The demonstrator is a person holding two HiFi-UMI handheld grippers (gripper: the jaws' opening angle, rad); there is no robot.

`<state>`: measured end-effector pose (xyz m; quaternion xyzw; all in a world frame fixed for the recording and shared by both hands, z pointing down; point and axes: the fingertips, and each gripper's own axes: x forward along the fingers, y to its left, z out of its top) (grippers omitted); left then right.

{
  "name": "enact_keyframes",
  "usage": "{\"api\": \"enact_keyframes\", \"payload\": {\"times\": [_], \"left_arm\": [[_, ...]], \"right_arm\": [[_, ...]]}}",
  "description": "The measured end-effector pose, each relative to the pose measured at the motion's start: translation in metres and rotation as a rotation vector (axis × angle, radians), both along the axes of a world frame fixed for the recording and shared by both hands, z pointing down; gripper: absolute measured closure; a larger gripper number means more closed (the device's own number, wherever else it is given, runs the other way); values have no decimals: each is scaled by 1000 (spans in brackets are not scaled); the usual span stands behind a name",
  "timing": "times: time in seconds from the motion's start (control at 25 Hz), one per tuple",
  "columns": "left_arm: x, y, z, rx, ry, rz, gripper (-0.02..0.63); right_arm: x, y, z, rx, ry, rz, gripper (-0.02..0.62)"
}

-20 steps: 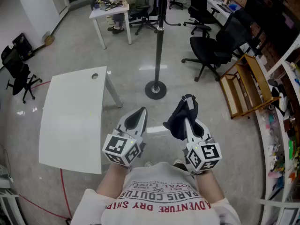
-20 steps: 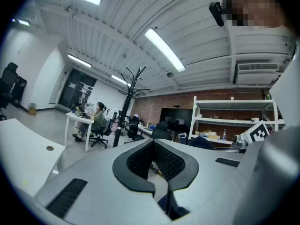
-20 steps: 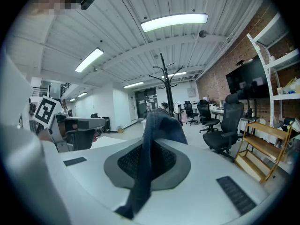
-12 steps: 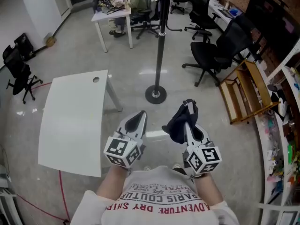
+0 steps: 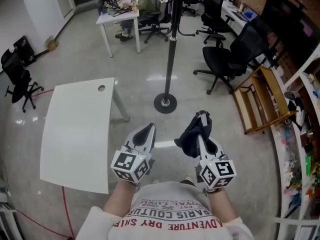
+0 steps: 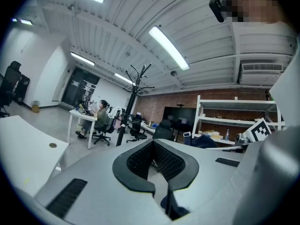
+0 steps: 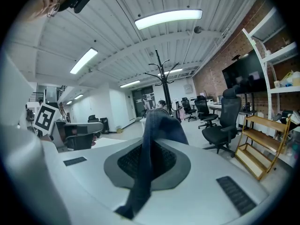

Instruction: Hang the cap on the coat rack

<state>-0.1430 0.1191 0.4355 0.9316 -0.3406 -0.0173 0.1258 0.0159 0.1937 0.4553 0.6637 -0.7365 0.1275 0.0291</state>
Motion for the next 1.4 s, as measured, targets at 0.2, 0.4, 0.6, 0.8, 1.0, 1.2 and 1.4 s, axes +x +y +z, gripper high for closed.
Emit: {"api": "enact_keyframes", "payload": {"times": [0.2,0.4,0.6,0.8,1.0,1.2,1.4], "left_arm": [[-7,-16,13,-36,-12,-18,601],[4,-41,12,-37,-22,-63,601],[50,-68,8,-14,-27,-96,601],[113,-105,-6,-1,-31,-137,601],[180,-140,-16,14,-22,-198,601],[230,-167,-21,27,-9,-263,601],[240,-197,-15,15,-28,-316,601]], "right_arm": [[2,-22,0,-5,6,-18,578],[20,-54,-2,-8,5,-52,578],[63,-90,-1,-4,12,-120,578],[120,-135,-12,6,10,-209,578],[180,-175,-23,28,35,-293,578],[231,-209,-26,20,41,-347,578],[254,-246,-22,17,21,-366,578]]}}
